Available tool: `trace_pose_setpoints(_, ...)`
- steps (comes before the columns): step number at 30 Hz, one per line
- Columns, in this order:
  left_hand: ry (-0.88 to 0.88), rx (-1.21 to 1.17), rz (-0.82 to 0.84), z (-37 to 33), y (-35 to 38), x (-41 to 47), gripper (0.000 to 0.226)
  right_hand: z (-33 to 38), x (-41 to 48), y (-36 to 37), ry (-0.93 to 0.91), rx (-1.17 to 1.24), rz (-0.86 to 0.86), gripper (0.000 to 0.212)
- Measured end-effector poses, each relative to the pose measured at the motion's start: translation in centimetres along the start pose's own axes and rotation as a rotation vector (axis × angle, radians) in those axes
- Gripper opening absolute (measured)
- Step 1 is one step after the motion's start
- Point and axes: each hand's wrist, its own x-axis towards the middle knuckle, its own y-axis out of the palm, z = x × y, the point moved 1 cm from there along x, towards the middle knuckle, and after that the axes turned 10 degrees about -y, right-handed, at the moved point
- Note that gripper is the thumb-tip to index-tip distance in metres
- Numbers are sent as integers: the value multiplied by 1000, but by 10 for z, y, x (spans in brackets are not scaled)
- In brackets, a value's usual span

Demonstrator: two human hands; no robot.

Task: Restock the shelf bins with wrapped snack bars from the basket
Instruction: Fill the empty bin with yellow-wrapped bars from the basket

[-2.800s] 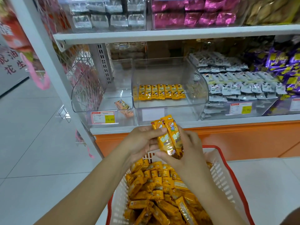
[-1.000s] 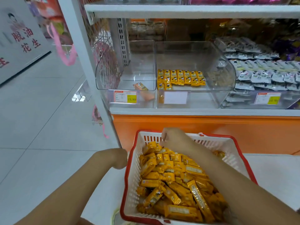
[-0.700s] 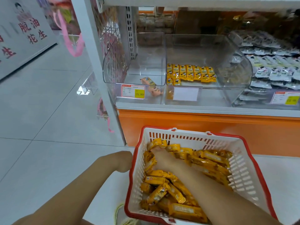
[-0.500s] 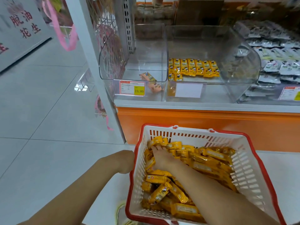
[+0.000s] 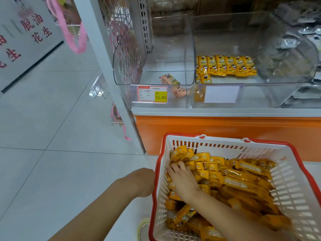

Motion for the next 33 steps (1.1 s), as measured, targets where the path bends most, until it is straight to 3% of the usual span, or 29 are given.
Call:
trace_pose_setpoints(4,13,8,14,-4,-6,-6,28,9,-14,11,-4,-52,-80,74)
trace_pose_setpoints(9,4,47,23,-6,-6,-1,37,2,-28,13,60,82,26,76)
trace_pose_setpoints(13,-13,73,25,-10,-10,-2,32,-4,-30,10,106,219,56,64)
trace_pose_setpoints(18,-60,-17,26,-16,-21,-2,38,-20,-53,-18,293,747,-176,36)
trace_pose_setpoints(21,-47,-86,38,-20,-34,-6,26,-35,-76,-50,507,1354,-327,32)
trace_pose_setpoints(24,71,-484,29,-28,-48,-12,60,-46,-90,-82,600,2117,-416,45)
trace_pose_setpoints(27,334,-1147,119,-44,-63,-20,66,-44,-98,-116,531,2552,-498,68)
trace_pose_setpoints(30,492,-1463,172,-60,-74,-23,47,-40,-103,-144,400,2748,-528,106)
trace_pose_setpoints(33,596,-1602,182,-74,-84,-27,37,-39,-113,-160,344,2757,-516,116)
